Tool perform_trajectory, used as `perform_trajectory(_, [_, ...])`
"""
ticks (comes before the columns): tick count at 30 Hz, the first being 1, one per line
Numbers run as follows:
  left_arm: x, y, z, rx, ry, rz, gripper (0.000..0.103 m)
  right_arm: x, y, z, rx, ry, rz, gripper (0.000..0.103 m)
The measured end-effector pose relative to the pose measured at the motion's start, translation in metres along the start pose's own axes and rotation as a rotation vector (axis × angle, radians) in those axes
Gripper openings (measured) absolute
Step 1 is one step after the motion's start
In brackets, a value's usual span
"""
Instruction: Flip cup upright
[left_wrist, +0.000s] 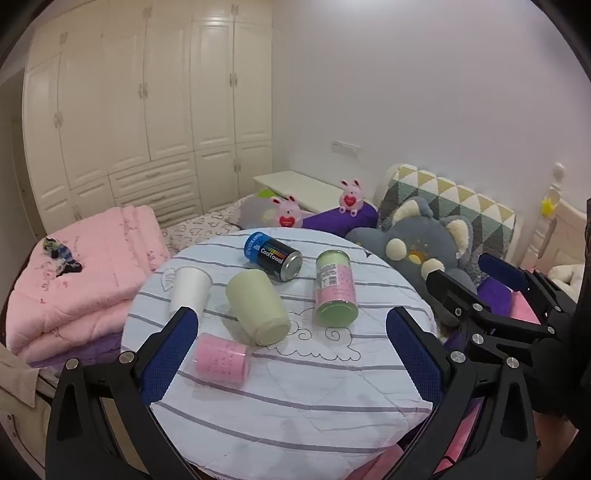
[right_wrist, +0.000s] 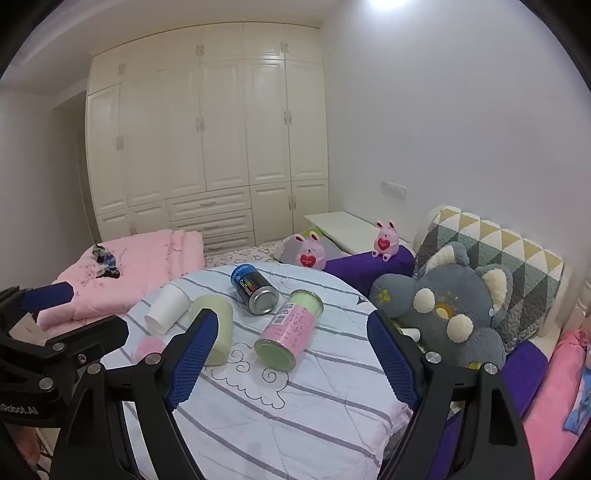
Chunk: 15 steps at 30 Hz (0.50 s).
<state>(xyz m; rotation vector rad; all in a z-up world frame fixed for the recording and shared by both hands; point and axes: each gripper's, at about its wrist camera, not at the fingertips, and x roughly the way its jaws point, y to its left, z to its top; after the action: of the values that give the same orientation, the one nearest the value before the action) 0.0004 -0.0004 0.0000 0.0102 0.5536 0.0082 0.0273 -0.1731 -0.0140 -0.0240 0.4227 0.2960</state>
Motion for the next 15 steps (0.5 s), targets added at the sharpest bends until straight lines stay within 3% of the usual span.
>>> perform_trajectory(3, [-0.004, -0.01, -0.002, 0.027, -0.026, 0.001, 0.103, 0.0, 0.001, 0.0, -0.005, 0.004, -0.01, 0.084])
perform_trajectory(7, [0.006, 0.002, 0.001, -0.039, 0.009, -0.049, 0.103, 0.002, 0.002, -0.001, 0.01, 0.021, -0.01, 0.084])
perform_trajectory(15, [0.021, 0.017, 0.005, -0.048, 0.026, -0.078, 0.103, 0.015, 0.006, 0.004, 0.0, 0.038, -0.006, 0.084])
